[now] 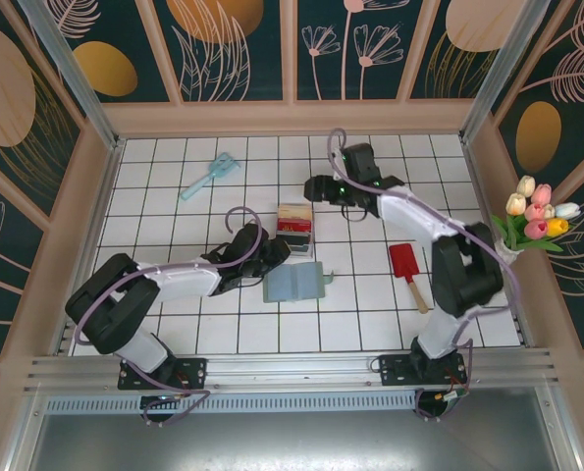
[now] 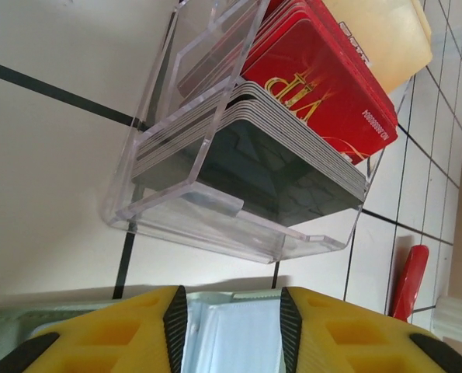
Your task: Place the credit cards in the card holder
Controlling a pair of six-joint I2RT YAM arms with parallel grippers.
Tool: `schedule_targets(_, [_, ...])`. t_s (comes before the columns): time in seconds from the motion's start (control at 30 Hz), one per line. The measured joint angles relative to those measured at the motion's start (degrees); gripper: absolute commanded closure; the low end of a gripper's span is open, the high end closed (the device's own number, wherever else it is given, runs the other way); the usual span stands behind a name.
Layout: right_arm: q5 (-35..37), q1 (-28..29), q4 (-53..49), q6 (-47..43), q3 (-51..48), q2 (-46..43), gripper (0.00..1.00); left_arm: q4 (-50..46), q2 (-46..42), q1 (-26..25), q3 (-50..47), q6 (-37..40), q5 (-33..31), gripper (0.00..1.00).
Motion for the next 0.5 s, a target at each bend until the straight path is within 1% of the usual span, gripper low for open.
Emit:
schedule_targets(0.17, [-5.84, -0.07, -3.37, -4.31, 10.05, 13.51, 0.29, 3.91, 2.58, 0.0, 0.0, -2.38, 1.03, 0.58])
schedule_targets(0.23, [-7.52, -0.11, -4.63, -5.4, 12.09, 16.83, 0.27, 4.81, 3.1, 0.11, 0.0, -2.95, 1.07, 0.58])
schedule_targets(0.3, [-9.42, -0.26, -6.1, -6.64, 12.83, 18.34, 0.3, 5.81, 3.48, 0.22, 0.0, -3.48, 1.09, 0.58])
schedule_targets(0.4, [-12.87, -0.85, -7.39, -7.89, 13.22, 18.56, 0.31, 7.28, 3.74, 0.61, -0.17, -3.87, 1.09, 0.55])
schedule_targets(0.5, [-16.98, -1.68, -7.15, -8.57, 10.16, 16.7, 0.32, 9.35, 3.8, 1.11, -0.85, -4.28, 1.29, 0.54])
